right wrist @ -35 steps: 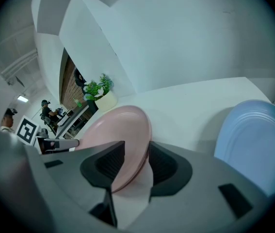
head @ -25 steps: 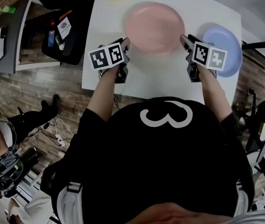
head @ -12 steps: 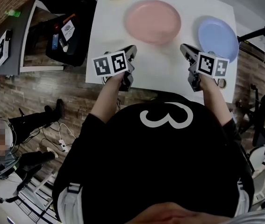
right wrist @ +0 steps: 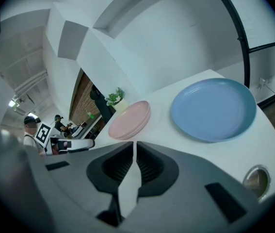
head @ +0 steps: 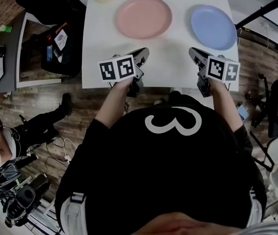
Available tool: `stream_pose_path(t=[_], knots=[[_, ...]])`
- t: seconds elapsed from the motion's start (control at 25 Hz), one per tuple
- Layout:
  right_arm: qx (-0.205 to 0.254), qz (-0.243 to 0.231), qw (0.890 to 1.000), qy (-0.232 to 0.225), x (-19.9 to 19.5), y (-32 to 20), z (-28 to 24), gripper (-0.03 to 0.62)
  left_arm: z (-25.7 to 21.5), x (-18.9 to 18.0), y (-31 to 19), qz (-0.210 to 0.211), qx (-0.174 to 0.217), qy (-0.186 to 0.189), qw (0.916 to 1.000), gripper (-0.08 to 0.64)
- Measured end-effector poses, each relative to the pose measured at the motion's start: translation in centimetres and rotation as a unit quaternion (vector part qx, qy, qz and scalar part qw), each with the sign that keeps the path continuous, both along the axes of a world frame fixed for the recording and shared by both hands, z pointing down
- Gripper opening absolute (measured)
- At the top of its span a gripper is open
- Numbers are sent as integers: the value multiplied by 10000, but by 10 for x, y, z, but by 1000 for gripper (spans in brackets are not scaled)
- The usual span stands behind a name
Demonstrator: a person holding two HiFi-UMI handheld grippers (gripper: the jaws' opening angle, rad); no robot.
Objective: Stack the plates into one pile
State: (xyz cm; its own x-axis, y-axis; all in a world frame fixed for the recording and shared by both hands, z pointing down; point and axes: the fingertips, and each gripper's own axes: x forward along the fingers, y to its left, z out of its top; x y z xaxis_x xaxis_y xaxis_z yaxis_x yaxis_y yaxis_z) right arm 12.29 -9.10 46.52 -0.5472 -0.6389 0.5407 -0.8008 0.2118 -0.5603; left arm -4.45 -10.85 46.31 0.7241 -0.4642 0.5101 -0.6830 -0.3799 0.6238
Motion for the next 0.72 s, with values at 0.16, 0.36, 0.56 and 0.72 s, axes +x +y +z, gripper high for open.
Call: stream_pose_path(t=[0.16, 0.36, 0.56, 0.72], knots=[[-8, 73, 10000, -59, 24, -2, -3, 40, -4, 27, -7, 177, 32, -22, 9998, 25], [-6, 136, 9999, -95, 65, -2, -6, 40, -3, 75, -13, 438, 55, -104, 9990, 25], [41, 280, 9996, -80, 111, -5, -10, 40, 2, 110, -24, 480, -2, -216, 9986, 25], [107, 502, 9987, -78, 150, -7, -6, 41, 7, 132, -34, 325, 5, -318, 9990, 34]])
